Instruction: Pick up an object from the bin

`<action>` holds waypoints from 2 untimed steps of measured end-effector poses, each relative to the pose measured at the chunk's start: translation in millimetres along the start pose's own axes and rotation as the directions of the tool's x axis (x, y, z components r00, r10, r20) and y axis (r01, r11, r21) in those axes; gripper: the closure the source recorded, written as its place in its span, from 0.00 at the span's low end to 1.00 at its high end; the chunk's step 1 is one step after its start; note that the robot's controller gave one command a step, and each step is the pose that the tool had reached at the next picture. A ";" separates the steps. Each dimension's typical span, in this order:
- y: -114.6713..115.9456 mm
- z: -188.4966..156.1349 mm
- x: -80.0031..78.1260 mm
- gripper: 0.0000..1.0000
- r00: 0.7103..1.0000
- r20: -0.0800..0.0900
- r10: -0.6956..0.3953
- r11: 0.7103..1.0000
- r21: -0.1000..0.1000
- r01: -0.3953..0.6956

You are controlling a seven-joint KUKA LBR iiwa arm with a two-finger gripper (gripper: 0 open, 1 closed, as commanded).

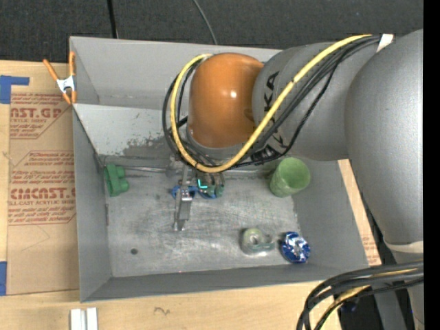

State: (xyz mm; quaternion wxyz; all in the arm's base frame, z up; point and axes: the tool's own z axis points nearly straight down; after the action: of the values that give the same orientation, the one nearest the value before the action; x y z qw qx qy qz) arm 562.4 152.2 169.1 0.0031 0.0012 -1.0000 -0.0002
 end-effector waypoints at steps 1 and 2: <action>-62.2 92.7 13.1 0.00 0.999 0.011 0.044 0.999 -0.002 -0.044; -3.2 69.9 -20.3 0.00 0.976 0.010 0.218 0.976 -0.006 -0.218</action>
Offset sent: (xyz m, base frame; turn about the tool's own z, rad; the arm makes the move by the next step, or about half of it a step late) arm -0.0139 -0.0613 -0.0906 0.0411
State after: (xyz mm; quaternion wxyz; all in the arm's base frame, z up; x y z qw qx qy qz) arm 582.3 149.1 99.0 -0.0020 -0.1084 -0.9941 -0.0022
